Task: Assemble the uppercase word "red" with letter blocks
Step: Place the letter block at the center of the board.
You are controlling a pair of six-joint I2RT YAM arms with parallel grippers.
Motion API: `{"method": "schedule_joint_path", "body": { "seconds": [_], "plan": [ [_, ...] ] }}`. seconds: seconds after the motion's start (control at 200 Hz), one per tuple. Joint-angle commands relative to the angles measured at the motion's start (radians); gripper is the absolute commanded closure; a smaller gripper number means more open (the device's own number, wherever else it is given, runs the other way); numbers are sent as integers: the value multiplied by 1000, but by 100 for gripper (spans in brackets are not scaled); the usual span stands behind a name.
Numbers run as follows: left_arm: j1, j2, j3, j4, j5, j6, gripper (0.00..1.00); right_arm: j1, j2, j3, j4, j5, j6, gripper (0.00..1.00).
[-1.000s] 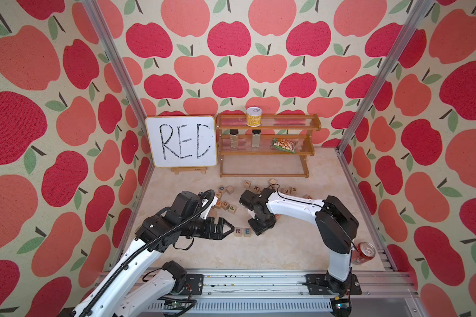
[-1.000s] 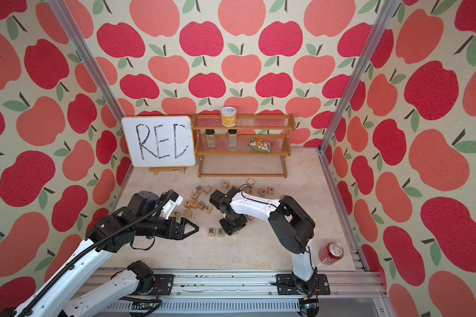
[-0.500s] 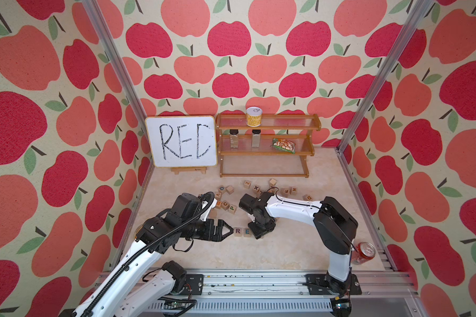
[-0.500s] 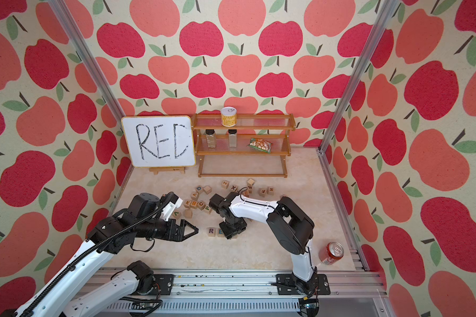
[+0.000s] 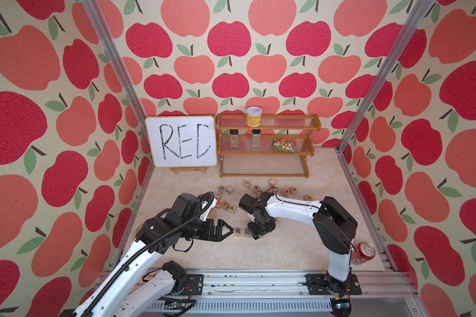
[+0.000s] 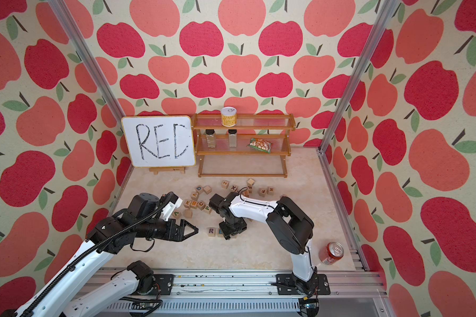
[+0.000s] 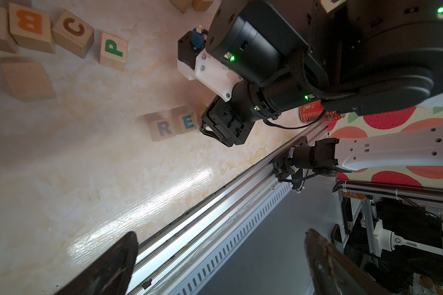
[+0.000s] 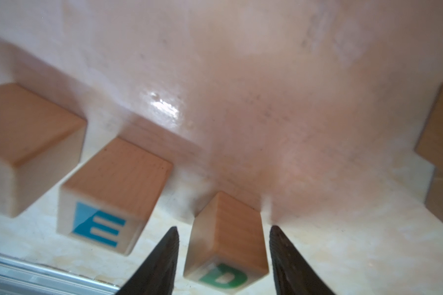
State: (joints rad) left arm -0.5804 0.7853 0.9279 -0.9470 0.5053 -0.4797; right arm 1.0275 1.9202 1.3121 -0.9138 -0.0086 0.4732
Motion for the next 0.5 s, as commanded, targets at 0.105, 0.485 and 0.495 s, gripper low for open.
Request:
{"method": "schedule_joint_path", "body": {
  "seconds": [0.105, 0.485, 0.495],
  "plan": [
    [7, -5, -18, -6, 4, 9, 1, 0, -28, 5, -18, 12, 77, 38],
    [14, 0, -20, -3, 16, 23, 1, -15, -71, -19, 7, 17, 238, 41],
    [13, 0, -20, -3, 16, 24, 1, -15, -73, -21, 8, 16, 246, 41]
  ]
}}
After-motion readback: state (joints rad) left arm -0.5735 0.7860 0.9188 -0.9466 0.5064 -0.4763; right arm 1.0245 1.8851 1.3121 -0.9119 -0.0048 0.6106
